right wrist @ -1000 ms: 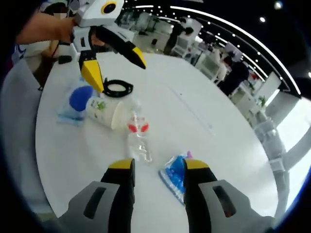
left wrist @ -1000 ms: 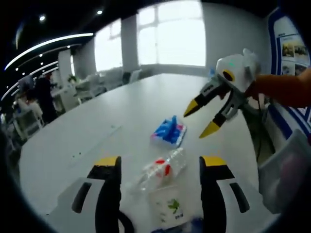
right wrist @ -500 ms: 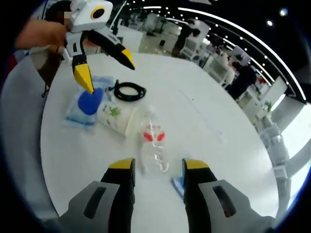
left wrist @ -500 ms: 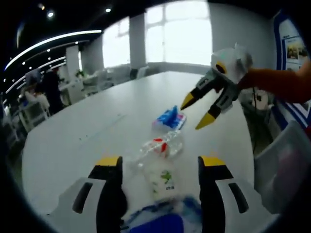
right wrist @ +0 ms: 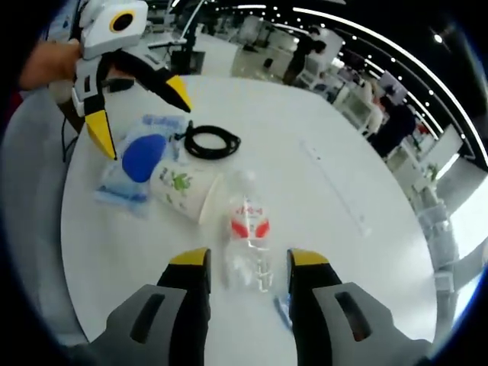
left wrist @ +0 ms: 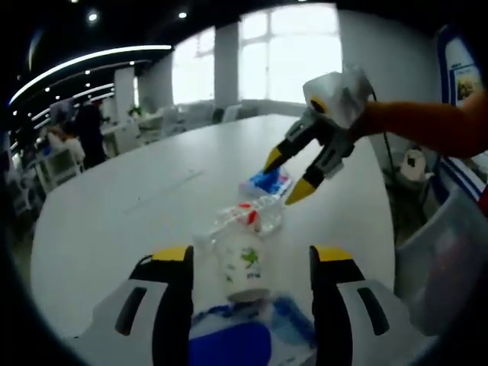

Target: Arrange the tabletop items into an orderly group along one side of the table until the central work area is clear of visible clutter.

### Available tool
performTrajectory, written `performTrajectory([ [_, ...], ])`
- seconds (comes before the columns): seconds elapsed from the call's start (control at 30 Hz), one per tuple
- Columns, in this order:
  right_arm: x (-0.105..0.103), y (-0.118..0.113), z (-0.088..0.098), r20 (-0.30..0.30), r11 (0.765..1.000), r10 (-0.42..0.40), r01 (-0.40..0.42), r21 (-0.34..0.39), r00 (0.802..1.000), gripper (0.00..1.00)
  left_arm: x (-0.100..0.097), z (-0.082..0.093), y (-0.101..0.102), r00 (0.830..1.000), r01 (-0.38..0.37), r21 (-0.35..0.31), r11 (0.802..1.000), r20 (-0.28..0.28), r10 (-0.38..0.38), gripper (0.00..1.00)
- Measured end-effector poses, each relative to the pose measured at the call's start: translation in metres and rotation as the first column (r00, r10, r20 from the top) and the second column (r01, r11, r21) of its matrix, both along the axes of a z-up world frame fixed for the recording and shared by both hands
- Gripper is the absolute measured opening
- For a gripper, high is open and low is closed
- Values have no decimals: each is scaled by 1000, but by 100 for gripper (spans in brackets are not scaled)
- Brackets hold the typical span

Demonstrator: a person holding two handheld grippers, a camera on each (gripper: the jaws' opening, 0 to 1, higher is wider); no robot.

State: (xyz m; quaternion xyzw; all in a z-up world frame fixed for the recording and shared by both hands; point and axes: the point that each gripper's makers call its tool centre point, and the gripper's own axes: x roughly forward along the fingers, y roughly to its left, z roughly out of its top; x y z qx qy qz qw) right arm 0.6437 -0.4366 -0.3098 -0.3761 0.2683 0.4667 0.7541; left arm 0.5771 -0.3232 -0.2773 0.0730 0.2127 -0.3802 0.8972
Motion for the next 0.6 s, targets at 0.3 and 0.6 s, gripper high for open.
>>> performTrajectory([
  [0.3, 12, 12, -20, -54, 999, 18, -20, -35, 998, 43, 2, -2, 3, 999, -31, -37, 999, -11, 31, 57],
  [0.6, 24, 33, -39, -96, 998, 39, -43, -39, 995, 44, 0, -7, 5, 999, -46, -46, 998, -28, 44, 56],
])
